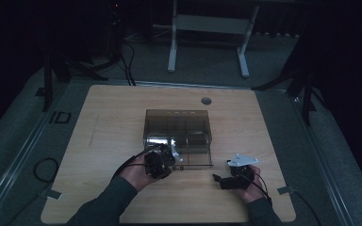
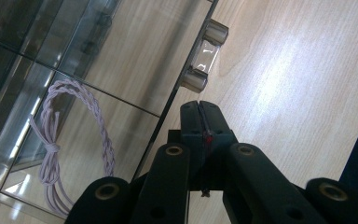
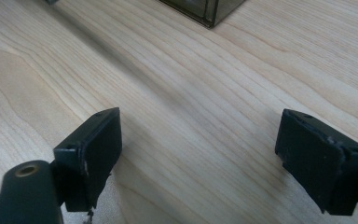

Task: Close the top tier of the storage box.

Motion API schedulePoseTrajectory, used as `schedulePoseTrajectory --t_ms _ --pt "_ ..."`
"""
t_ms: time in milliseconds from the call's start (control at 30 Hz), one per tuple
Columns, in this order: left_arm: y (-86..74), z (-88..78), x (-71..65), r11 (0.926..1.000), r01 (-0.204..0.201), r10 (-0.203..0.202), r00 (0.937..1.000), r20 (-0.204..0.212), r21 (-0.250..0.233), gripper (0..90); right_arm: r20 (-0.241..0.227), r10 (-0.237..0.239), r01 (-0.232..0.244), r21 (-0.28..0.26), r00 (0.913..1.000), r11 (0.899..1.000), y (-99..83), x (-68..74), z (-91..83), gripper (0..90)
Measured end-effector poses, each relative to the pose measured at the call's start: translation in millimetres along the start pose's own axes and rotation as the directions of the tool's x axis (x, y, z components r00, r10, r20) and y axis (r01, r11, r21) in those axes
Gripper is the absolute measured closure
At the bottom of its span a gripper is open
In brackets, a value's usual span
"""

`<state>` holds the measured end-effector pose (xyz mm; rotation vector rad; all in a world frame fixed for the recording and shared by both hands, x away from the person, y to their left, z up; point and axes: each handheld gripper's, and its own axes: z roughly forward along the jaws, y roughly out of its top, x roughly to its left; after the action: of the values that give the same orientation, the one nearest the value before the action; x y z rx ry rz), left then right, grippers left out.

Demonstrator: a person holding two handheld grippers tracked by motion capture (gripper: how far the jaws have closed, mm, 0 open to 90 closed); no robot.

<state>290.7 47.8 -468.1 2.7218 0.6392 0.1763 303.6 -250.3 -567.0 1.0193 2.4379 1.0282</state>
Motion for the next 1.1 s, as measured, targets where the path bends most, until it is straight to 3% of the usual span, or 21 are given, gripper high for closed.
schedulePoseTrajectory --t_ms 1100 --pt "-1.5 14.9 -2.5 0.9999 0.013 -0.013 0.9999 -0.008 0.005 89.9 0.001 0.000 0.000 -0.001 1.0000 1.000 0.0 0.0 0.0 14.9"
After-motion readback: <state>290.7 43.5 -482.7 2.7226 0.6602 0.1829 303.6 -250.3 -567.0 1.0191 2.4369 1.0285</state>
